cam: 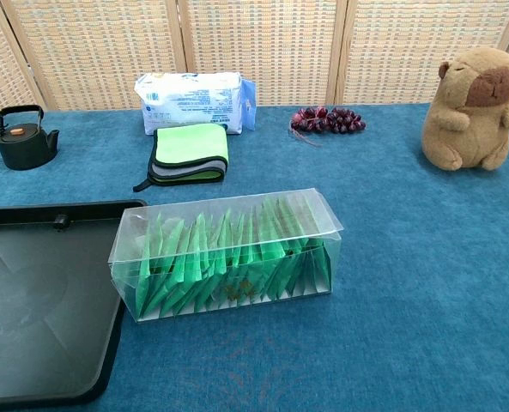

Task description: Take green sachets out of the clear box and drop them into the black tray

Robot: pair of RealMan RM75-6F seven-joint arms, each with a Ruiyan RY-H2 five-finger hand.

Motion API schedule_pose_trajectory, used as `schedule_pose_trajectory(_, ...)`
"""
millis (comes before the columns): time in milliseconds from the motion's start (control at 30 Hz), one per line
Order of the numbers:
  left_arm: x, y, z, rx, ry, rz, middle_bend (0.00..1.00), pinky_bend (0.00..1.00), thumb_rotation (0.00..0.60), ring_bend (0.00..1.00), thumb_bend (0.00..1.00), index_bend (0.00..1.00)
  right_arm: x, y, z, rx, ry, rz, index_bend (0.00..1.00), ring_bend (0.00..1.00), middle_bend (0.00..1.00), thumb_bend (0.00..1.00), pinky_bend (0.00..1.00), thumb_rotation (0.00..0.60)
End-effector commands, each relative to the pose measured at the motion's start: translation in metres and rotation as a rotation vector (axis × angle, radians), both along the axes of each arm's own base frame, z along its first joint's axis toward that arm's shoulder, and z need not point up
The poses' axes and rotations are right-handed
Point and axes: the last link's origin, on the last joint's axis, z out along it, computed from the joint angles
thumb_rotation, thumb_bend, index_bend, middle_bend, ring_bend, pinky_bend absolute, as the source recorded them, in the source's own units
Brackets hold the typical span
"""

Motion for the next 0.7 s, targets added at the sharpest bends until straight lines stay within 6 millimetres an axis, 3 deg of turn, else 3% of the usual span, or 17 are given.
schedule_pose_trajectory(33, 0.025, 0.020, -0.015, -0.111, -0.053, -0.111, 0.00, 0.00, 0.600, 0.00, 0.07, 0.00, 0.000, -0.001, 0.000, -0.002, 0.006, -0.008, 0.00, 0.00, 0.00, 0.00, 0.00, 0.600)
schedule_pose_trajectory(133, 0.062, 0.045, -0.034, -0.238, -0.082, -0.228, 0.00, 0.00, 0.600, 0.00, 0.07, 0.00, -0.002, -0.004, 0.000, -0.008, 0.011, -0.028, 0.00, 0.00, 0.00, 0.00, 0.00, 0.600)
schedule_pose_trajectory(300, 0.103, 0.065, -0.056, -0.336, -0.089, -0.328, 0.00, 0.00, 0.600, 0.00, 0.07, 0.00, -0.005, -0.007, 0.001, -0.015, 0.011, -0.050, 0.00, 0.00, 0.00, 0.00, 0.00, 0.600)
schedule_pose_trajectory(700, 0.165, 0.088, -0.105, -0.537, -0.077, -0.412, 0.00, 0.00, 0.600, 0.00, 0.07, 0.00, -0.012, -0.011, 0.004, -0.021, 0.005, -0.087, 0.00, 0.00, 0.00, 0.00, 0.00, 0.600)
